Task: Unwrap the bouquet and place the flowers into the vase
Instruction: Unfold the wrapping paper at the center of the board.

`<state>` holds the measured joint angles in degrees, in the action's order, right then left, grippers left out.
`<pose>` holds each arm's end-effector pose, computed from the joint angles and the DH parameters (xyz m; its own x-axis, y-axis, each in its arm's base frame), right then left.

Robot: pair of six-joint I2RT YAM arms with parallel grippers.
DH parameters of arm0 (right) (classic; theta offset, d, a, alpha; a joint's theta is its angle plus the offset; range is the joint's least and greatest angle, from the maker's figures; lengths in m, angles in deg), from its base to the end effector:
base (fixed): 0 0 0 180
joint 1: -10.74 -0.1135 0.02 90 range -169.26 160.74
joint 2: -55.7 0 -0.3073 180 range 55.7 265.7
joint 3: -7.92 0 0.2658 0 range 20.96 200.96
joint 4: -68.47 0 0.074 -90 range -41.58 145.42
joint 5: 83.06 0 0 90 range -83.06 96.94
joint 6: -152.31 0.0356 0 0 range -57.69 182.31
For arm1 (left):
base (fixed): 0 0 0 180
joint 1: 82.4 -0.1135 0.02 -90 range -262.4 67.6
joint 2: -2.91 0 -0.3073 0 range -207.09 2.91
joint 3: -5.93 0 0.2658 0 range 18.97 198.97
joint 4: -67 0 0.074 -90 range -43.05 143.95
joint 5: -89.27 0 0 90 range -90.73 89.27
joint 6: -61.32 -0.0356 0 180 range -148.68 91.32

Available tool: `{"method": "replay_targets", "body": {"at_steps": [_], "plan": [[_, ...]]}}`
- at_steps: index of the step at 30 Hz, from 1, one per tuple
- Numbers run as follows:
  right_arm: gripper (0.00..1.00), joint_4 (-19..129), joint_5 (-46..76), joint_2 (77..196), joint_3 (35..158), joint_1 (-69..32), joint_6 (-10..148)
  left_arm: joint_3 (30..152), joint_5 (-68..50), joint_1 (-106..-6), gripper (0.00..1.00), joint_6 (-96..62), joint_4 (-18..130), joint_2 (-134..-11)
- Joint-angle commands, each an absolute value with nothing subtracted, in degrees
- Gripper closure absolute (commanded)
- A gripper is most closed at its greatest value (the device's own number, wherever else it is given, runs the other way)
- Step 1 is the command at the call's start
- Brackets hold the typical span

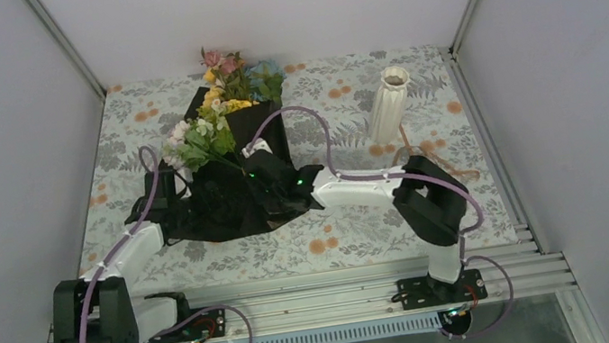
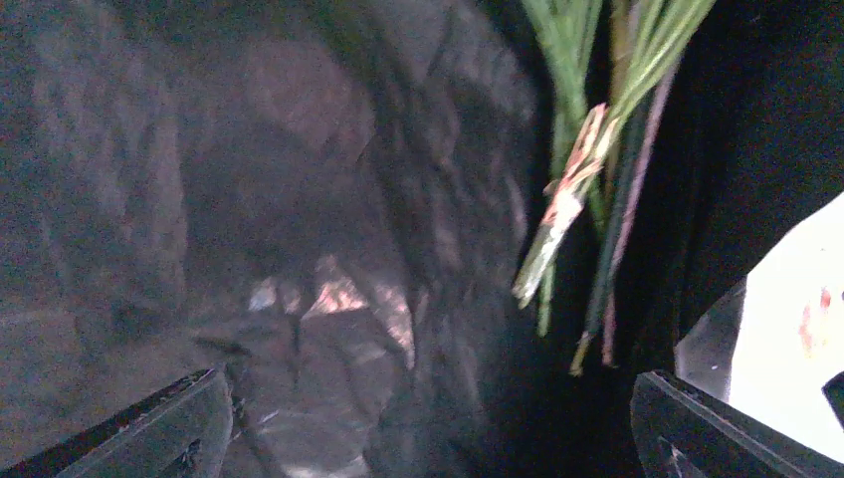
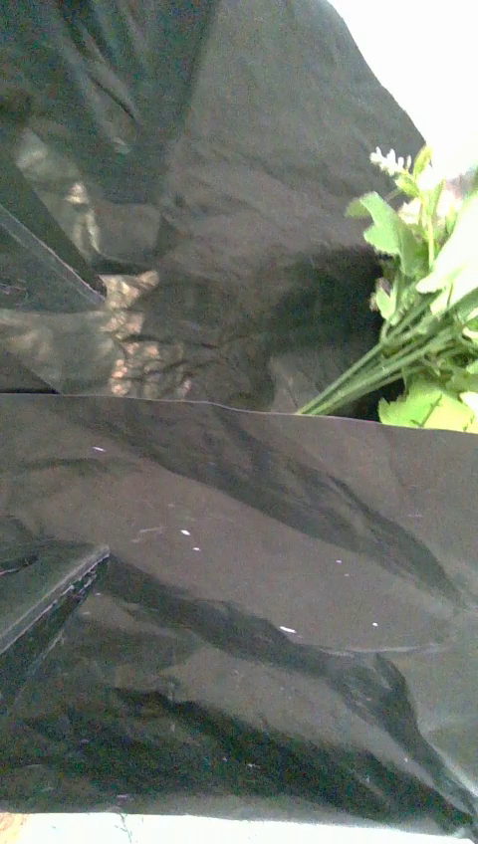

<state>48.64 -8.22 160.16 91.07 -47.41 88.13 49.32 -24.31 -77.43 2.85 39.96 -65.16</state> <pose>0.2327 0.3569 0.2432 -0.6243 -0.2083 -0.7529 -0.4933 0.8525 0.1731 0.2108 -0.0326 0.2039 -0.8372 -0.4083 -0.3638 -0.1308 0.7955 -0.5916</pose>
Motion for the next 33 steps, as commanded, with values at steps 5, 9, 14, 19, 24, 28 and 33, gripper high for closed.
{"method": "replay_targets", "body": {"at_steps": [5,9,14,19,24,28,33], "plan": [[0.42,43.86,-16.24,168.52,101.75,-48.15,88.21,46.67,-23.96,-78.31,0.00,2.92,42.31,-65.53],[0.52,39.48,-18.48,172.49,107.24,-47.91,87.97,47.14,-23.46,-78.45,0.00,2.79,41.81,-66.85],[0.80,37.18,-20.97,173.17,108.83,-47.29,87.53,47.37,-23.05,-78.67,0.00,2.46,41.84,-67.87],[0.96,36.07,-25.39,169.30,106.71,-46.78,86.83,47.88,-22.76,-78.84,0.00,2.47,41.54,-68.74],[0.96,37.40,-26.81,164.29,102.49,-45.02,85.50,48.06,-22.03,-78.96,0.00,2.52,41.61,-69.98],[0.96,38.38,-26.74,161.41,99.42,-42.63,84.63,48.32,-21.49,-78.97,0.00,2.70,41.28,-70.43],[0.96,39.32,-26.94,158.10,95.71,-38.14,83.45,48.68,-19.55,-79.05,0.00,2.78,40.68,-70.75]]}}
